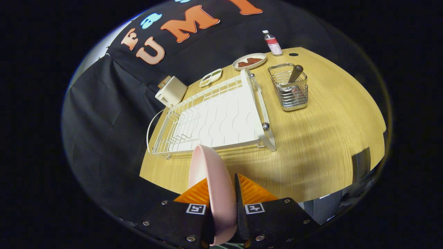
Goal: Take the plate from the dish rack, then take the spoon from the basket and place it into the plate.
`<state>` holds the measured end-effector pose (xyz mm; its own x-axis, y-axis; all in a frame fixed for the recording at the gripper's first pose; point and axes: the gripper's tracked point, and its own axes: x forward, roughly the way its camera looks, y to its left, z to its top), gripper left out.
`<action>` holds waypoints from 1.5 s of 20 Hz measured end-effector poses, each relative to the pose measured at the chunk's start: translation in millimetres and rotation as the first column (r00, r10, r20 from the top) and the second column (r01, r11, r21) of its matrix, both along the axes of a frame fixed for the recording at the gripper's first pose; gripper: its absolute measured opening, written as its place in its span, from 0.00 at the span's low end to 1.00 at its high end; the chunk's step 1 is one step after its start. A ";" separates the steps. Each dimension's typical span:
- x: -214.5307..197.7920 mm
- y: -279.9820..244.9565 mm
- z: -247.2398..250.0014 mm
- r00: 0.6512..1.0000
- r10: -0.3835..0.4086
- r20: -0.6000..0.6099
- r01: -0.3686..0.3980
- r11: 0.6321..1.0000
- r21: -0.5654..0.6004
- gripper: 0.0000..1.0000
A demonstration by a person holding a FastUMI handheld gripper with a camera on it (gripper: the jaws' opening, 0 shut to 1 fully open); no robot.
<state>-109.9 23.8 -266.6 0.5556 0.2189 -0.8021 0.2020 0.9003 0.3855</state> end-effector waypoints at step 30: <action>93.7 -155.5 44.4 0.913 -0.002 0.408 0.229 0.830 -0.509 0.82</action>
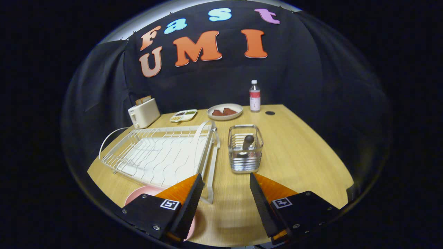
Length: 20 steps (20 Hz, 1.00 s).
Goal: Take the plate from the dish rack, then take the spoon from the basket and place it into the plate.
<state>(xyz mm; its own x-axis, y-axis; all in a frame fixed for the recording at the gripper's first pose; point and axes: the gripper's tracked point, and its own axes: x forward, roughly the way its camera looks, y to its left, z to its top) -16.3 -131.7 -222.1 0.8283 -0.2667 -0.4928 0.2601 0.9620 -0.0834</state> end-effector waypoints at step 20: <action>62.9 -21.5 15.0 0.974 -0.087 0.208 0.071 0.994 0.084 0.11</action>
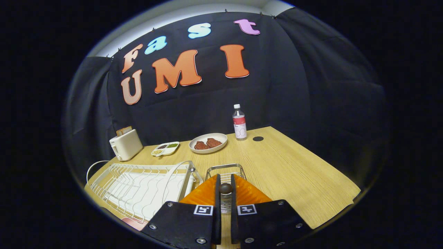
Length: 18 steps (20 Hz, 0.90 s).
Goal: Take the plate from the dish rack, then take the spoon from the basket and place it into the plate.
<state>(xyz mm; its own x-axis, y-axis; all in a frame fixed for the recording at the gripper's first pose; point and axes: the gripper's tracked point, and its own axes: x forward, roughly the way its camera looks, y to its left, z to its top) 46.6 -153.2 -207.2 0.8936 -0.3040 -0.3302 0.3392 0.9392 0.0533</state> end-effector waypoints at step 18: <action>-73.9 104.8 128.2 0.965 0.231 0.125 -0.227 0.973 -0.050 0.07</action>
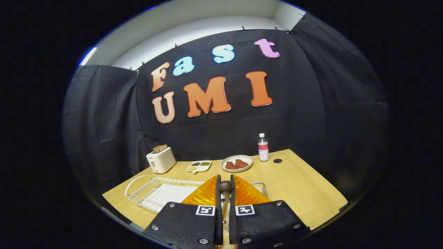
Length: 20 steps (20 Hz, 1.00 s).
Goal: Take the plate from the dish rack, then take the spoon from the basket and place it into the plate.
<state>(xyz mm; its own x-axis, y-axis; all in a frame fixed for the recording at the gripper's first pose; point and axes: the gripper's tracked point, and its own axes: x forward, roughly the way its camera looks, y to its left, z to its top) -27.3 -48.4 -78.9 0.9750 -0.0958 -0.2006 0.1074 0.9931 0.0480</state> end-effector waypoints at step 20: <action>-73.1 96.1 -102.4 0.929 0.365 -0.056 -0.355 0.924 0.140 0.07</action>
<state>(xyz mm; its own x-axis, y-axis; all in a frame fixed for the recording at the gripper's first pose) -100.4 47.7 -181.3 0.9194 0.2895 -0.2664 -0.2474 0.9520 0.1804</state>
